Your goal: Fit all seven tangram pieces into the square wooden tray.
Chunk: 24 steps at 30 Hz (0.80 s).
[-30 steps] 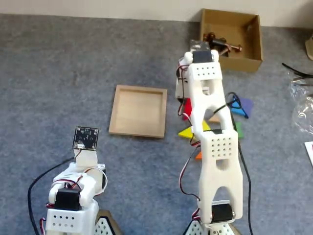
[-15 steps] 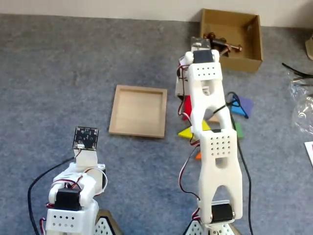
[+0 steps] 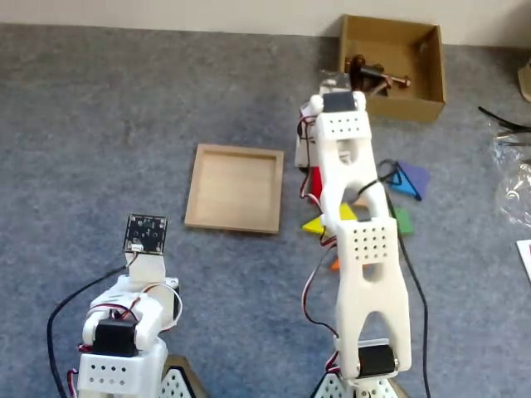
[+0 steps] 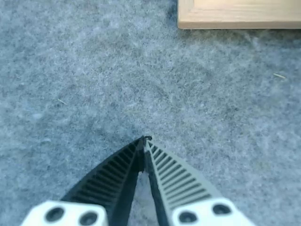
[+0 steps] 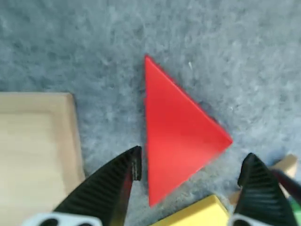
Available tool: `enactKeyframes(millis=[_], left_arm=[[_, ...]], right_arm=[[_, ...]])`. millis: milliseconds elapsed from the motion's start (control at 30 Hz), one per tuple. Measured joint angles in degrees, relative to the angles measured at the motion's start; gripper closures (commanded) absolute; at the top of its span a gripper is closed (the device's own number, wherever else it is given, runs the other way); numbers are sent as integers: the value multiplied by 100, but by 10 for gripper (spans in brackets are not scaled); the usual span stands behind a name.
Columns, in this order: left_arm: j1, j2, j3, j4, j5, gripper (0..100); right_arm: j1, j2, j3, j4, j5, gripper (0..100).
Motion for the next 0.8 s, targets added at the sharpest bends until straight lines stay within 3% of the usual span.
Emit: enactKeyframes(millis=[800], left_arm=[[0, 0, 0, 0, 0, 995]], right_arm=[[105, 70, 0, -211, 246, 684]])
